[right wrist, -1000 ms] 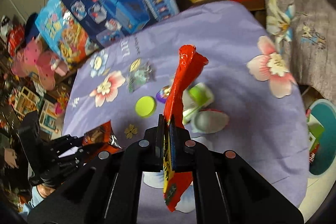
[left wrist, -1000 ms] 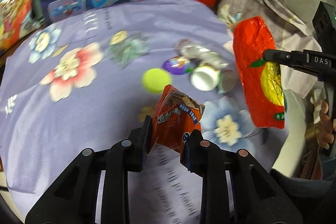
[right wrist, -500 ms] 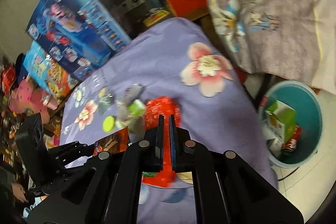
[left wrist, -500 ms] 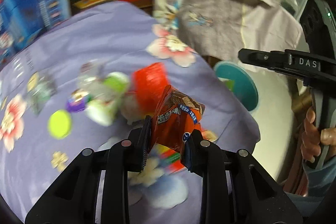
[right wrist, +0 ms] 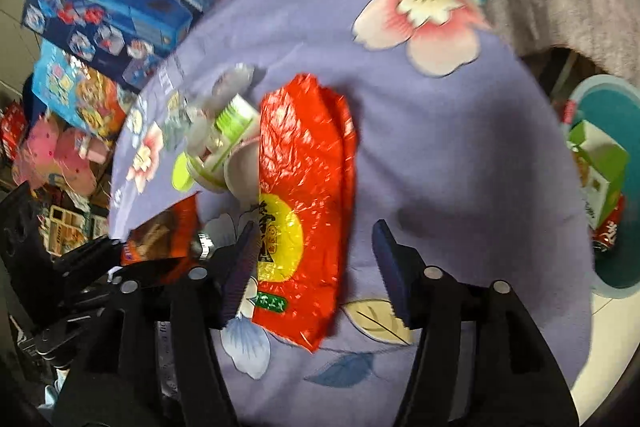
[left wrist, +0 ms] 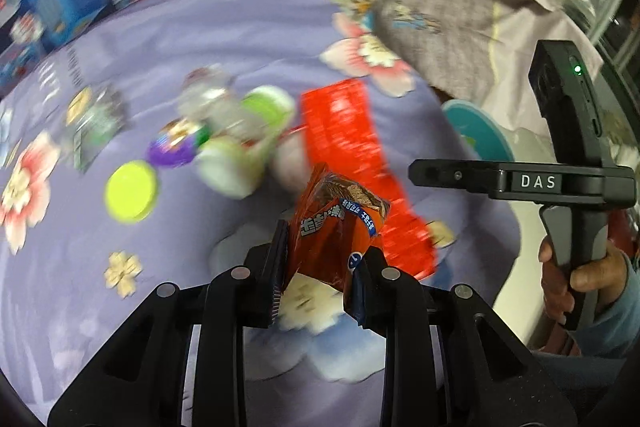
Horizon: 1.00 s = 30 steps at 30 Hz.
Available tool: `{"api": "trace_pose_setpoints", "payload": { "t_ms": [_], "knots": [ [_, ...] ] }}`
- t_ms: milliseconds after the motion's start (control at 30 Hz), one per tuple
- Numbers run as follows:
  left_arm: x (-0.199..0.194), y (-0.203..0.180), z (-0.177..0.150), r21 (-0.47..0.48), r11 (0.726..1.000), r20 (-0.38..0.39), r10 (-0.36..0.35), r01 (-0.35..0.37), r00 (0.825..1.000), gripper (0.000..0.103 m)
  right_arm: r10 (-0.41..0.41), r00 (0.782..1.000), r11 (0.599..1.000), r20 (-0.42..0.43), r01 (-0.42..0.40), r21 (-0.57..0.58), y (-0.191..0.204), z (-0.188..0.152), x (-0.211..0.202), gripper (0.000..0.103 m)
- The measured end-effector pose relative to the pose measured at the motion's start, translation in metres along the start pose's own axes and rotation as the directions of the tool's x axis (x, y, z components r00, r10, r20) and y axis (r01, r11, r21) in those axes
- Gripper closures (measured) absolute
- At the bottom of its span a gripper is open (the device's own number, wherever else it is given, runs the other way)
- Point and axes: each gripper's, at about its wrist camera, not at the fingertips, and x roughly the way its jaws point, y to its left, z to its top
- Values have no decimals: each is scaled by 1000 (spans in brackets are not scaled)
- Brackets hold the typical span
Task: Collect trash
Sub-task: 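Lift the orange bag and red wrapper and carry them over the teal bucket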
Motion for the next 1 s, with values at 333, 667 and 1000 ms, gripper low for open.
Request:
{"api": "trace_pose_setpoints", "payload": {
  "t_ms": [333,667,1000],
  "knots": [
    [-13,66,-25,-122,993,25,-4,7,1000,75,-159,985,987,-73,156,-41,40,3,55,25],
    [-13,83,-37,-156,987,32,-26,31,999,75,-345,938,928,-35,335,-166,74,1,84,21],
    [-11,71,-29,-136,990,29,-25,28,999,75,-231,973,969,-2,230,-93,46,6,42,86]
  ]
}}
